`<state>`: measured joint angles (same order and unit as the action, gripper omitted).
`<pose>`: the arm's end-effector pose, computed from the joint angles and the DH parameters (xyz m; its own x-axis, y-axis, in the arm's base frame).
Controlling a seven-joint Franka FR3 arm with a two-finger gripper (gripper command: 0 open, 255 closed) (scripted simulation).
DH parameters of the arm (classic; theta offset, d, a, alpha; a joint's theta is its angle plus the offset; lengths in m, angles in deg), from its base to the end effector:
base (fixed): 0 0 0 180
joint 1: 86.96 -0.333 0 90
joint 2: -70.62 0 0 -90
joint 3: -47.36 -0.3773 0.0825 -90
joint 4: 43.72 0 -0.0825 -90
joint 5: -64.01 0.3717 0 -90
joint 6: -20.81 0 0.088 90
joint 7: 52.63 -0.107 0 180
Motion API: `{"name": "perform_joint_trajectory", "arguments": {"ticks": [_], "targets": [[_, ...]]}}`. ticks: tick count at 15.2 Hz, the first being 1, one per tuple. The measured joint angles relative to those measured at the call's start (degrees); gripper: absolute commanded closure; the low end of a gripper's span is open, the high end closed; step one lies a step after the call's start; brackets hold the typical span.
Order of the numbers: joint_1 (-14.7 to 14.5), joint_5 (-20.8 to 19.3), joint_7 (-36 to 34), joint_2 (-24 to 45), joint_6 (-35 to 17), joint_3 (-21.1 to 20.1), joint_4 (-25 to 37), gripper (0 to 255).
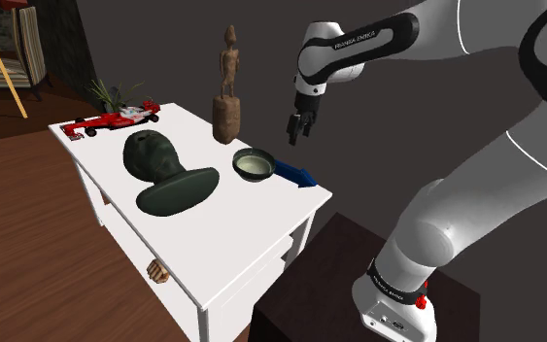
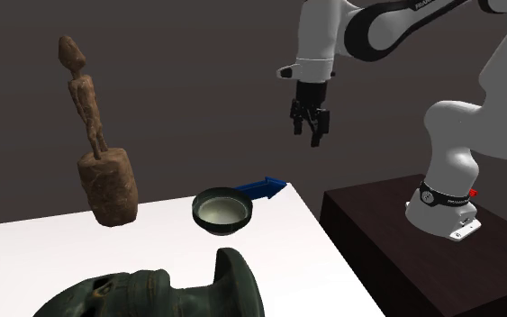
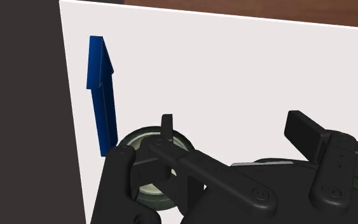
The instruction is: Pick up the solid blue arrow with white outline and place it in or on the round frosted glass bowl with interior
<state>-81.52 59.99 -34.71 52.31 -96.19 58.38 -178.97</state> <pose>0.3977 -0.1287 0.5126 0.9977 0.0671 -0.0041 0.0671 -0.9977 0.0011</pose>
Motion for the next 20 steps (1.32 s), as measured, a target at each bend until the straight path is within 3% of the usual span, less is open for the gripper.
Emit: {"name": "perform_joint_trajectory", "arguments": {"ticks": [10,20], "targets": [[2.54,3.68,8.02,21.06,-8.92,5.01,8.15,0],[7.76,9.72,15.12,43.2,-11.56,5.6,23.18,0]]}}
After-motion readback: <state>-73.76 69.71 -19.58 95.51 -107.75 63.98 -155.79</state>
